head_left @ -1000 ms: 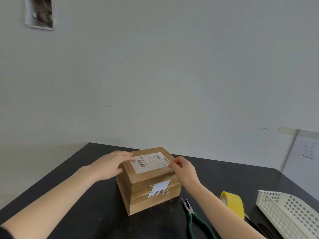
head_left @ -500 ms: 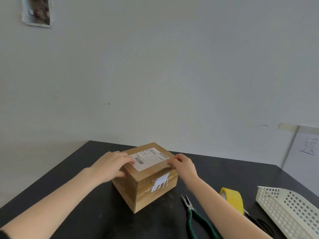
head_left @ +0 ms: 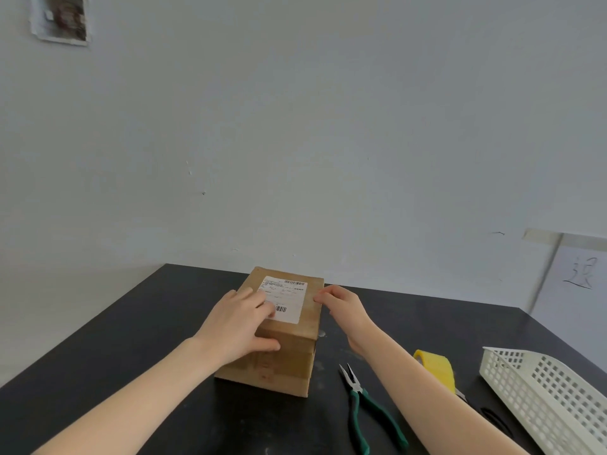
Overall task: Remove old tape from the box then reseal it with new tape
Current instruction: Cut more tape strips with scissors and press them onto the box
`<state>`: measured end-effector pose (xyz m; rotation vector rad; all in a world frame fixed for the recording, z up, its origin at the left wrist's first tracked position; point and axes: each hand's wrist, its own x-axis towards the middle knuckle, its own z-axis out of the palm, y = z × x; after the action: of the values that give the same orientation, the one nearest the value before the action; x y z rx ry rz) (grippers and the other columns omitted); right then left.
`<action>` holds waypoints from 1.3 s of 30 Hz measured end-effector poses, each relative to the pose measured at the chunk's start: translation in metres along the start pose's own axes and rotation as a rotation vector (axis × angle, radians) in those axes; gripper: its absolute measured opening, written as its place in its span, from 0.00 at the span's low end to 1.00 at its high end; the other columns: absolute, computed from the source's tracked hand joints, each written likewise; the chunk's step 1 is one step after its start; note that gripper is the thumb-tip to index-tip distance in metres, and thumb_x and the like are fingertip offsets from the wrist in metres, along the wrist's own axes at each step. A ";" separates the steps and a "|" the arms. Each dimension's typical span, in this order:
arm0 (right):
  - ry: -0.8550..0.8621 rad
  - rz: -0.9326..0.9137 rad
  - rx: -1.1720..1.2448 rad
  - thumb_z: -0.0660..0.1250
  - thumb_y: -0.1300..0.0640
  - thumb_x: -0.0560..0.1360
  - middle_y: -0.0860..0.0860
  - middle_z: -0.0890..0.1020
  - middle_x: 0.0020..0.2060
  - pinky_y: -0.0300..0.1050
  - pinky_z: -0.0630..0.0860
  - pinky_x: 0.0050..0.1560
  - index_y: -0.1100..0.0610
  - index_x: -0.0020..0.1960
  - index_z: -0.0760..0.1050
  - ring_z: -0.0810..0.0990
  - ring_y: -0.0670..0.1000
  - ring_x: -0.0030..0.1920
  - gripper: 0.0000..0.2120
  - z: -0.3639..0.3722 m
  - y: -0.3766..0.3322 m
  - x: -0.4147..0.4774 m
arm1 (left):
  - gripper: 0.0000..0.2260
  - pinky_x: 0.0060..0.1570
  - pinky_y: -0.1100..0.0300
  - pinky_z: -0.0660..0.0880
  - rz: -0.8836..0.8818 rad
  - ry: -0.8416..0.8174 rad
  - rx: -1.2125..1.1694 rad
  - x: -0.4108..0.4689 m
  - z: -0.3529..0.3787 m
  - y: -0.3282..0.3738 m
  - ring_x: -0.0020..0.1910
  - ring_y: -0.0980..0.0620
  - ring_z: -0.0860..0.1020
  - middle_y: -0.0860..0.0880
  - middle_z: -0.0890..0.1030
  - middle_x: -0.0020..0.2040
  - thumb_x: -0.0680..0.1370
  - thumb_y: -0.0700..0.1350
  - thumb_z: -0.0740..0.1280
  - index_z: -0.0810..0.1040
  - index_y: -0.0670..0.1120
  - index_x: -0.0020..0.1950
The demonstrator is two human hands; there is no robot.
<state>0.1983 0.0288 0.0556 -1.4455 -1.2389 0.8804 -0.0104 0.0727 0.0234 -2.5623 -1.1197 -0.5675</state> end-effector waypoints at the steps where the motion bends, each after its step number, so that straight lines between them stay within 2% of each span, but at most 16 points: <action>1: -0.016 -0.011 -0.009 0.64 0.60 0.78 0.45 0.82 0.41 0.30 0.72 0.33 0.57 0.45 0.78 0.77 0.42 0.40 0.05 -0.001 0.001 -0.002 | 0.26 0.53 0.59 0.68 -0.003 0.015 0.001 0.001 0.003 0.004 0.54 0.55 0.72 0.57 0.76 0.55 0.70 0.70 0.61 0.76 0.54 0.58; 5: -0.086 -0.030 -0.039 0.65 0.59 0.77 0.48 0.83 0.42 0.38 0.72 0.41 0.56 0.43 0.78 0.78 0.48 0.43 0.06 -0.007 0.007 -0.009 | 0.25 0.41 0.61 0.73 0.002 0.122 0.063 0.005 0.012 0.017 0.42 0.56 0.75 0.58 0.78 0.43 0.66 0.71 0.61 0.81 0.54 0.47; 9: -0.094 -0.069 -0.077 0.67 0.60 0.77 0.43 0.80 0.43 0.39 0.74 0.49 0.55 0.40 0.77 0.78 0.45 0.46 0.07 -0.011 0.013 -0.016 | 0.23 0.37 0.61 0.73 -0.021 0.181 0.040 0.005 0.019 0.030 0.41 0.55 0.74 0.57 0.77 0.41 0.66 0.70 0.64 0.81 0.52 0.44; 12: -0.086 -0.085 -0.112 0.67 0.59 0.77 0.40 0.78 0.45 0.39 0.73 0.50 0.55 0.42 0.77 0.77 0.46 0.49 0.05 -0.014 0.019 -0.018 | 0.24 0.40 0.61 0.73 -0.062 0.192 -0.008 0.003 0.021 0.032 0.44 0.55 0.73 0.57 0.77 0.44 0.66 0.70 0.63 0.81 0.52 0.47; 14: -0.087 -0.100 -0.144 0.68 0.57 0.77 0.40 0.77 0.48 0.38 0.74 0.51 0.55 0.44 0.78 0.78 0.46 0.52 0.03 -0.014 0.022 -0.019 | 0.27 0.46 0.60 0.72 -0.080 0.161 -0.081 0.000 0.021 0.028 0.49 0.55 0.72 0.58 0.75 0.48 0.66 0.71 0.61 0.80 0.54 0.53; 16: -0.084 -0.125 -0.215 0.69 0.55 0.76 0.41 0.76 0.53 0.42 0.74 0.57 0.53 0.46 0.79 0.77 0.47 0.56 0.02 -0.014 0.027 -0.019 | 0.31 0.54 0.59 0.69 -0.093 0.094 -0.180 -0.004 0.019 0.023 0.54 0.58 0.68 0.60 0.72 0.52 0.66 0.74 0.59 0.77 0.56 0.60; 18: -0.073 -0.145 -0.270 0.70 0.54 0.76 0.41 0.75 0.56 0.43 0.73 0.60 0.49 0.45 0.79 0.76 0.46 0.58 0.01 -0.011 0.032 -0.019 | 0.33 0.57 0.61 0.65 -0.103 0.087 -0.252 -0.009 0.017 0.021 0.55 0.60 0.67 0.62 0.70 0.53 0.66 0.76 0.58 0.75 0.58 0.62; 22: -0.032 -0.181 -0.280 0.70 0.53 0.75 0.42 0.76 0.57 0.37 0.71 0.53 0.46 0.44 0.79 0.74 0.44 0.57 0.03 -0.005 0.038 -0.023 | 0.33 0.61 0.61 0.65 -0.133 0.126 -0.308 -0.019 0.019 0.024 0.59 0.61 0.67 0.63 0.71 0.57 0.68 0.76 0.51 0.75 0.58 0.63; 25: -0.011 -0.202 -0.297 0.69 0.53 0.76 0.43 0.76 0.56 0.33 0.70 0.48 0.48 0.45 0.79 0.75 0.42 0.54 0.02 -0.001 0.041 -0.025 | 0.31 0.62 0.56 0.69 -0.132 0.176 -0.306 -0.022 0.023 0.026 0.60 0.60 0.70 0.61 0.73 0.57 0.73 0.72 0.48 0.77 0.56 0.62; 28: 0.013 -0.210 -0.285 0.69 0.53 0.76 0.44 0.76 0.56 0.34 0.73 0.50 0.51 0.47 0.80 0.76 0.41 0.53 0.02 0.002 0.044 -0.026 | 0.30 0.59 0.55 0.71 -0.168 0.213 -0.265 -0.019 0.025 0.031 0.57 0.58 0.73 0.60 0.75 0.54 0.74 0.71 0.48 0.79 0.56 0.58; 33: 0.027 -0.208 -0.277 0.69 0.53 0.77 0.44 0.76 0.59 0.36 0.68 0.57 0.49 0.45 0.79 0.69 0.41 0.63 0.02 0.004 0.048 -0.026 | 0.25 0.52 0.54 0.73 -0.216 0.261 -0.129 -0.011 0.030 0.039 0.52 0.54 0.75 0.57 0.78 0.49 0.70 0.71 0.57 0.81 0.55 0.50; 39: 0.047 -0.216 -0.314 0.68 0.52 0.77 0.43 0.75 0.60 0.29 0.68 0.47 0.51 0.49 0.80 0.72 0.40 0.57 0.03 0.004 0.048 -0.026 | 0.23 0.48 0.55 0.74 -0.232 0.313 -0.072 -0.005 0.035 0.042 0.48 0.53 0.77 0.56 0.78 0.46 0.69 0.71 0.58 0.79 0.54 0.44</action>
<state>0.2009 0.0051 0.0063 -1.5291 -1.5142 0.5197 0.0265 0.0564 -0.0141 -2.3055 -1.3061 -1.0414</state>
